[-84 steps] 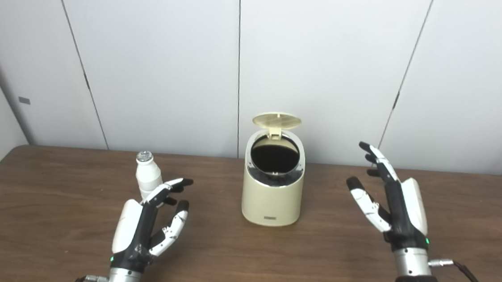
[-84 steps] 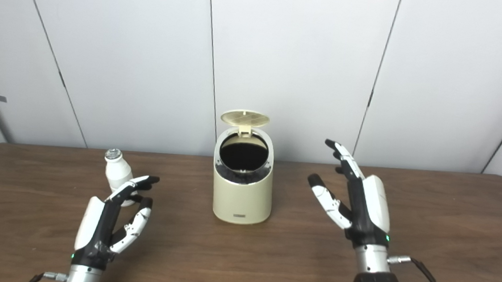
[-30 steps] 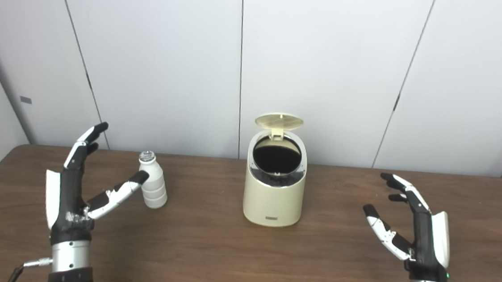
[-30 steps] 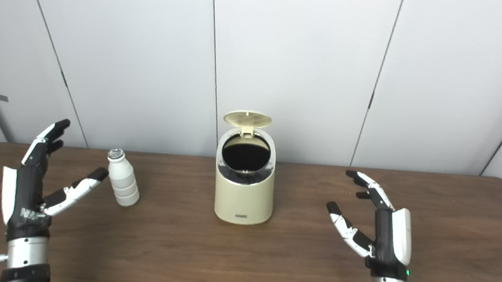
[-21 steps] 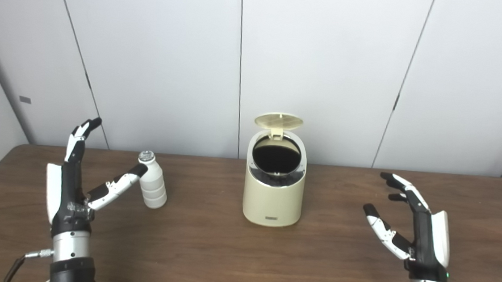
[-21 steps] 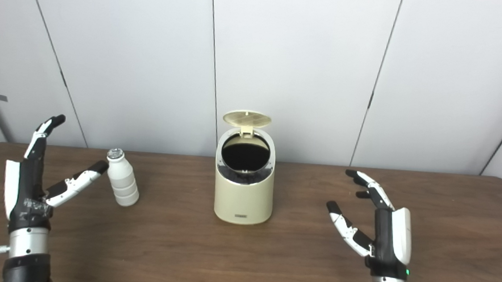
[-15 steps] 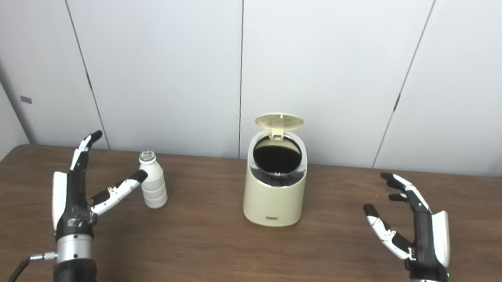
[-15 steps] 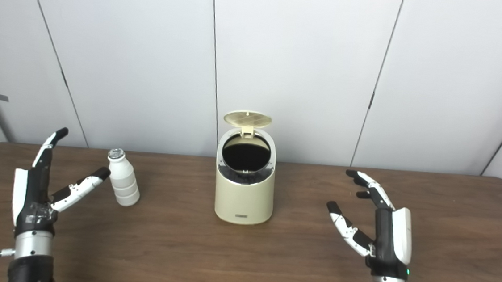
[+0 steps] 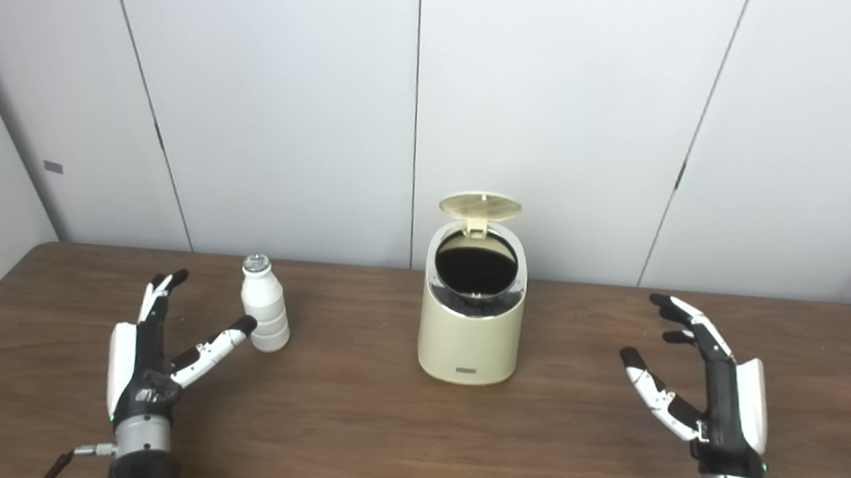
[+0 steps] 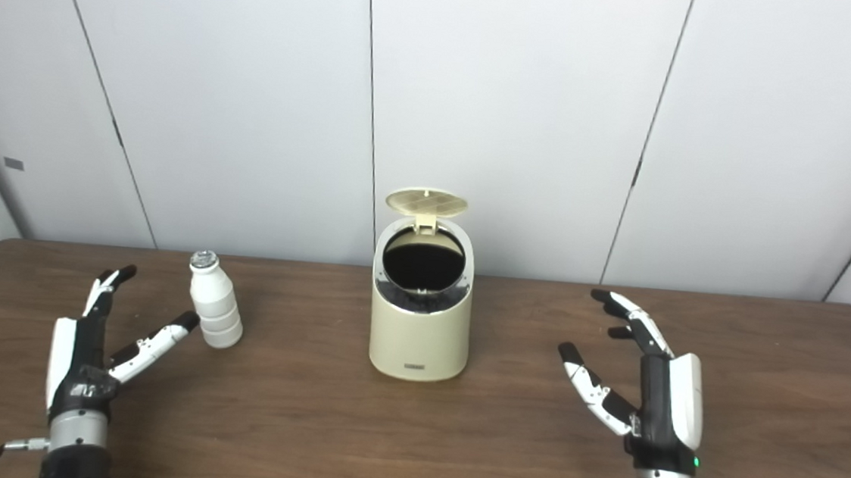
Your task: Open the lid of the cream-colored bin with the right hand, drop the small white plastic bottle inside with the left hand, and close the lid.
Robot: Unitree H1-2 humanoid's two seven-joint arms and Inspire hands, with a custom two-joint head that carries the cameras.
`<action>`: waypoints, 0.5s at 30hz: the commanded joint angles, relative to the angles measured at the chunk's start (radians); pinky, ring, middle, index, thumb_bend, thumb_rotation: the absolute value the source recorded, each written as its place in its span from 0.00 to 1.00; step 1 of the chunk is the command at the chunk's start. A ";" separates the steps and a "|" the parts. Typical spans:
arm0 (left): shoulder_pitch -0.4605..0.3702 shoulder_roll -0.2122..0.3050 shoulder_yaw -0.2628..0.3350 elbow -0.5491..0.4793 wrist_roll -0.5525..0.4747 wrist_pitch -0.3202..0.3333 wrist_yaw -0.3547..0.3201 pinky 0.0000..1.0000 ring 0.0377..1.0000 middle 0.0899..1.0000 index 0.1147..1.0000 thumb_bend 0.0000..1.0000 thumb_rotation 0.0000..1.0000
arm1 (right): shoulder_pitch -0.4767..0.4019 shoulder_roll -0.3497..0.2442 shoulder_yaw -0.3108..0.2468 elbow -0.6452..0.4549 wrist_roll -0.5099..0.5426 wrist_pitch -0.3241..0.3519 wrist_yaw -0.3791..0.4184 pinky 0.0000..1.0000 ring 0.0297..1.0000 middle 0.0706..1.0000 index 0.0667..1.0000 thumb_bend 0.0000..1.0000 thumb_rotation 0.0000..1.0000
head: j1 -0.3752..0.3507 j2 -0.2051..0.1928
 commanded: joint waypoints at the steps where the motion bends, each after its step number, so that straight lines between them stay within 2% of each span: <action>1: -0.038 0.025 -0.006 0.000 0.019 0.007 0.005 1.00 1.00 1.00 0.93 1.00 0.49 | 0.028 -0.001 0.005 0.055 -0.001 -0.047 -0.017 0.63 0.74 0.76 0.72 0.25 0.43 | 0.001 0.001; 6: -0.039 0.031 -0.015 0.020 0.002 0.012 0.005 1.00 1.00 1.00 0.92 1.00 0.44 | 0.026 -0.002 0.006 0.058 0.000 -0.048 -0.021 0.62 0.74 0.76 0.72 0.26 0.42 | 0.003 0.001; 15: -0.055 0.040 -0.041 0.060 0.000 0.004 0.003 1.00 1.00 1.00 0.90 1.00 0.44 | 0.028 0.000 0.007 0.051 -0.004 -0.043 -0.017 0.62 0.74 0.76 0.72 0.25 0.41 | -0.002 0.000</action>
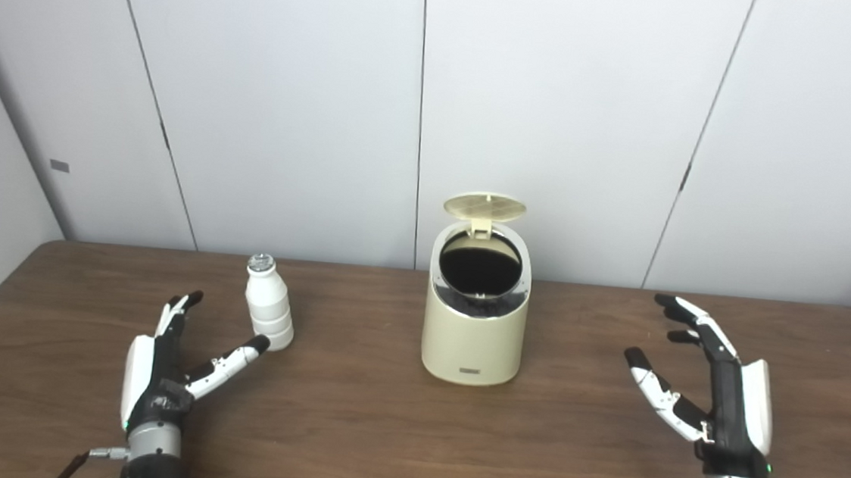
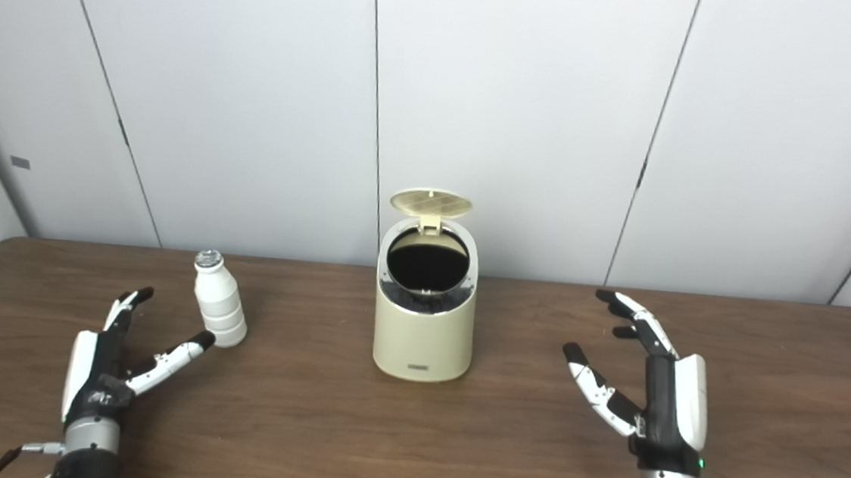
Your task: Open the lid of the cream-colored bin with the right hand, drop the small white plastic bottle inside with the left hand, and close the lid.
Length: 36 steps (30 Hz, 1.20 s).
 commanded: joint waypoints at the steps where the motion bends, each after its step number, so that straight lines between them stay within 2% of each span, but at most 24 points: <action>1: -0.053 0.025 -0.008 -0.009 0.011 -0.029 0.010 1.00 1.00 1.00 0.89 1.00 0.44 | 0.032 0.003 0.006 0.046 -0.013 -0.034 -0.018 0.62 0.74 0.76 0.72 0.25 0.43 | 0.001 0.000; 5: -0.062 0.025 -0.021 -0.001 0.015 -0.028 0.012 1.00 1.00 1.00 0.88 1.00 0.44 | 0.033 0.007 0.004 0.039 -0.012 -0.033 -0.019 0.62 0.74 0.76 0.72 0.26 0.44 | 0.001 0.002; 10: -0.073 0.021 -0.036 -0.001 0.019 -0.029 0.015 1.00 1.00 0.98 0.85 1.00 0.44 | 0.032 0.006 0.004 0.042 -0.005 -0.036 -0.015 0.63 0.75 0.76 0.72 0.25 0.39 | -0.001 0.001; 14: -0.089 0.021 -0.047 0.026 0.024 -0.043 0.027 1.00 1.00 1.00 0.84 1.00 0.44 | 0.035 0.006 0.004 0.035 -0.004 -0.033 -0.012 0.62 0.74 0.76 0.72 0.25 0.42 | -0.005 0.000; 17: -0.102 0.020 -0.056 0.043 0.029 -0.047 0.037 1.00 1.00 0.98 0.84 1.00 0.44 | 0.037 0.005 0.003 0.032 -0.004 -0.031 -0.011 0.62 0.75 0.76 0.72 0.25 0.41 | -0.005 0.002; 21: -0.119 0.019 -0.063 0.069 0.026 -0.053 0.040 1.00 1.00 1.00 0.85 1.00 0.44 | 0.038 0.004 0.004 0.031 -0.009 -0.032 -0.013 0.62 0.74 0.76 0.72 0.25 0.41 | -0.007 0.003; 26: -0.137 0.021 -0.064 0.100 0.017 -0.068 0.044 1.00 1.00 0.98 0.86 1.00 0.42 | 0.042 0.006 0.003 0.025 -0.002 -0.029 -0.008 0.63 0.75 0.76 0.72 0.26 0.43 | -0.010 0.004; 36: -0.177 0.025 -0.069 0.146 0.026 -0.027 0.048 1.00 1.00 1.00 0.87 1.00 0.39 | 0.045 0.005 0.002 0.022 -0.007 -0.023 -0.007 0.63 0.75 0.76 0.72 0.25 0.42 | -0.016 0.005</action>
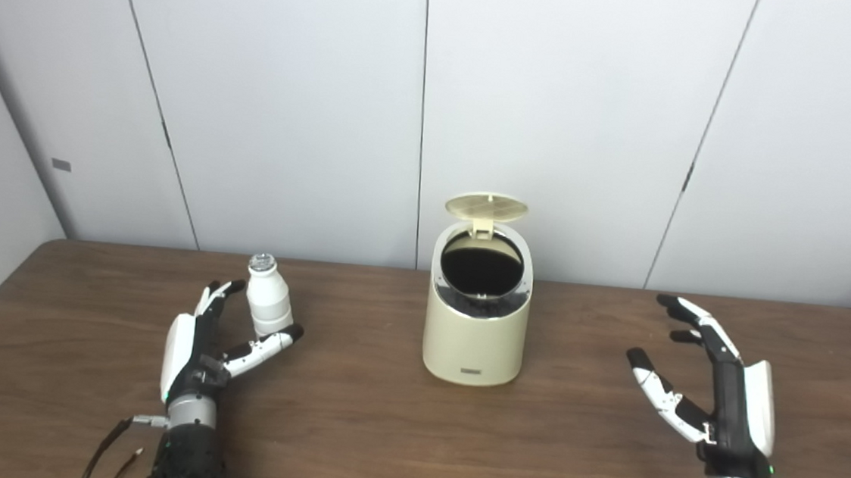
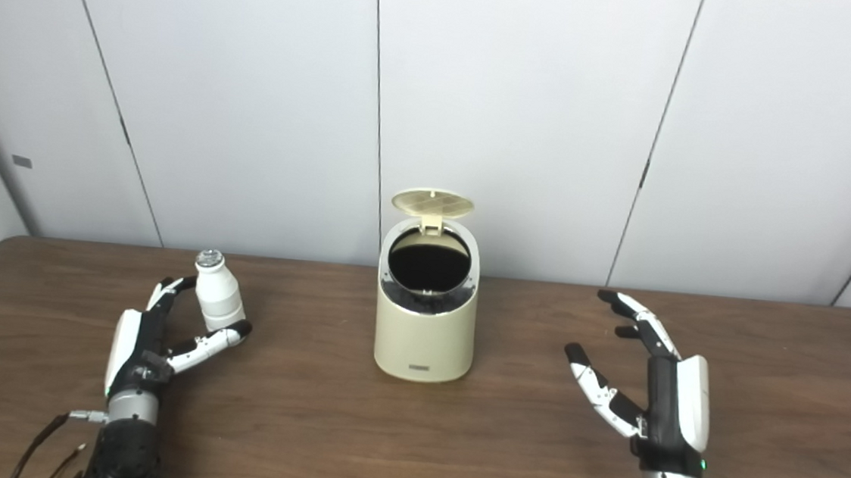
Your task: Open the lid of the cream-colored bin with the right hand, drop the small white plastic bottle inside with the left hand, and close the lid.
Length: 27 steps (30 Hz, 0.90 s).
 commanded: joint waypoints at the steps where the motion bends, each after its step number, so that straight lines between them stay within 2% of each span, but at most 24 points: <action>1: -0.062 0.023 -0.004 -0.003 0.021 -0.008 0.018 1.00 1.00 1.00 0.87 1.00 0.38 | 0.041 0.006 0.003 0.031 -0.002 -0.025 -0.006 0.63 0.75 0.76 0.72 0.26 0.44 | 0.001 0.000; 7: -0.083 0.027 -0.009 0.039 0.021 -0.025 0.034 1.00 1.00 1.00 0.86 1.00 0.36 | 0.041 0.006 0.004 0.032 0.004 -0.034 -0.007 0.63 0.75 0.76 0.71 0.27 0.42 | -0.002 0.001; 15: -0.100 0.023 -0.025 0.080 0.042 -0.037 0.075 1.00 1.00 0.95 0.81 1.00 0.32 | 0.046 0.008 0.003 0.019 -0.007 -0.016 -0.005 0.63 0.75 0.77 0.72 0.26 0.42 | -0.005 0.002; 19: -0.104 0.021 -0.032 0.097 0.053 -0.063 0.103 1.00 0.99 0.87 0.79 1.00 0.29 | 0.049 0.009 0.003 0.008 -0.011 -0.001 0.000 0.63 0.75 0.77 0.72 0.26 0.44 | -0.005 0.002; 22: -0.110 0.017 -0.037 0.117 0.066 -0.089 0.142 1.00 0.94 0.78 0.75 1.00 0.25 | 0.049 0.009 0.002 0.011 -0.005 -0.007 0.001 0.63 0.75 0.77 0.72 0.26 0.42 | -0.007 0.002; 24: -0.114 0.015 -0.038 0.135 0.073 -0.125 0.177 1.00 0.90 0.74 0.70 0.98 0.19 | 0.048 0.009 0.001 0.013 0.000 -0.012 0.002 0.64 0.76 0.77 0.72 0.26 0.43 | -0.007 0.004; 27: -0.120 0.008 -0.031 0.157 0.058 -0.181 0.212 1.00 0.81 0.63 0.60 0.94 0.10 | 0.049 0.008 0.001 0.015 0.003 -0.016 0.002 0.64 0.76 0.77 0.72 0.27 0.43 | -0.007 0.005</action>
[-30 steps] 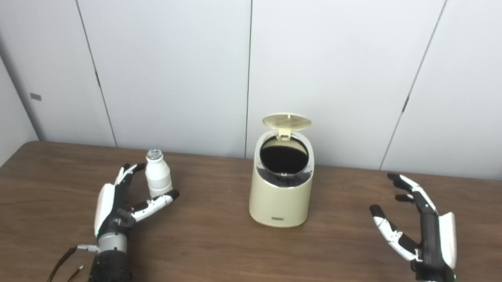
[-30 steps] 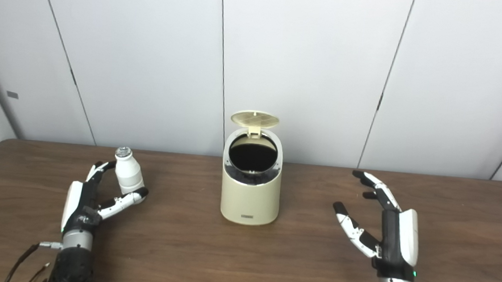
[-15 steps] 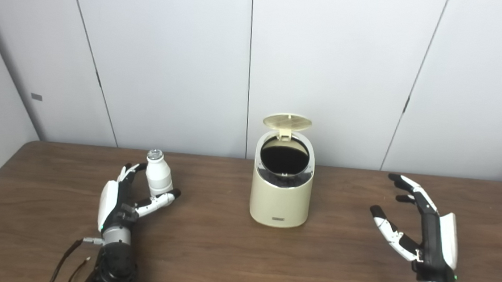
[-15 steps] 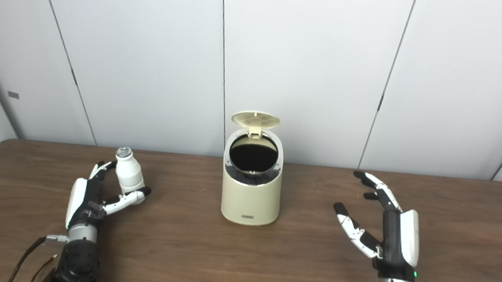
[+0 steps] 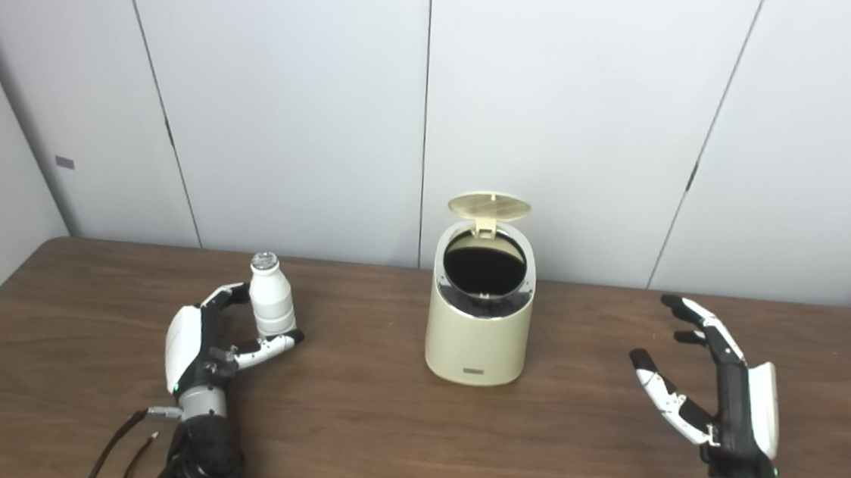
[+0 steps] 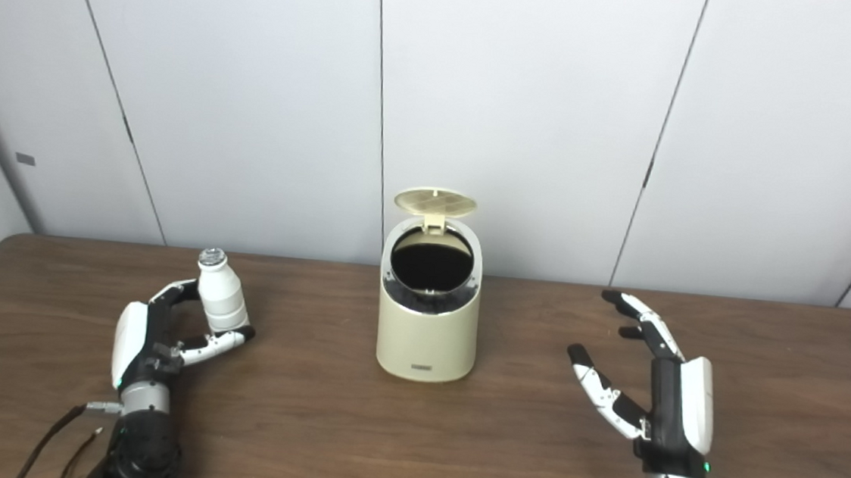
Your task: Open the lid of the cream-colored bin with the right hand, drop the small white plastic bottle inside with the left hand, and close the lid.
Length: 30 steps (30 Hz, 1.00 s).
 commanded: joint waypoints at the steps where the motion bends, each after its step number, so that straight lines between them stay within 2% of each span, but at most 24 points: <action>1: -0.051 0.005 0.006 -0.007 0.003 -0.067 0.036 1.00 0.79 0.60 0.58 0.93 0.07 | 0.039 0.008 0.003 0.029 0.003 -0.023 -0.002 0.64 0.76 0.77 0.72 0.27 0.43 | 0.001 0.002; 5: -0.057 -0.003 0.013 0.011 -0.009 -0.135 0.067 1.00 0.71 0.51 0.50 0.90 0.01 | 0.038 0.007 0.003 0.034 -0.001 -0.027 -0.006 0.64 0.76 0.77 0.72 0.27 0.43 | 0.000 0.002; 6: -0.057 -0.005 0.013 0.015 -0.005 -0.153 0.078 1.00 0.68 0.47 0.47 0.71 0.00 | 0.038 0.007 0.003 0.033 -0.003 -0.023 -0.006 0.63 0.76 0.77 0.72 0.27 0.43 | 0.000 0.002; 8: -0.059 -0.005 0.010 0.022 0.012 -0.177 0.104 1.00 0.61 0.44 0.42 0.54 0.00 | 0.038 0.007 0.003 0.034 -0.006 -0.020 -0.006 0.64 0.76 0.77 0.72 0.27 0.46 | 0.001 0.002; 15: -0.059 -0.005 0.004 0.016 0.019 -0.189 0.120 1.00 0.66 0.44 0.41 0.52 0.00 | 0.037 0.008 0.004 0.034 -0.001 -0.023 -0.004 0.64 0.76 0.77 0.72 0.27 0.43 | 0.000 0.001; 19: -0.058 -0.004 0.005 0.015 0.014 -0.191 0.117 1.00 0.66 0.44 0.40 0.52 0.00 | 0.036 0.010 0.005 0.034 -0.012 -0.018 -0.008 0.63 0.75 0.77 0.72 0.27 0.47 | -0.001 0.001; 25: -0.058 0.001 0.002 0.021 0.019 -0.207 0.123 1.00 0.66 0.44 0.41 0.52 0.00 | 0.032 0.013 0.006 0.045 -0.009 -0.026 -0.012 0.63 0.75 0.77 0.72 0.26 0.44 | -0.002 -0.002; 30: -0.051 0.000 0.002 -0.014 0.016 -0.207 0.115 1.00 0.69 0.44 0.41 0.52 0.00 | 0.029 0.012 0.006 0.051 -0.014 -0.026 -0.016 0.63 0.75 0.77 0.72 0.26 0.43 | -0.002 -0.004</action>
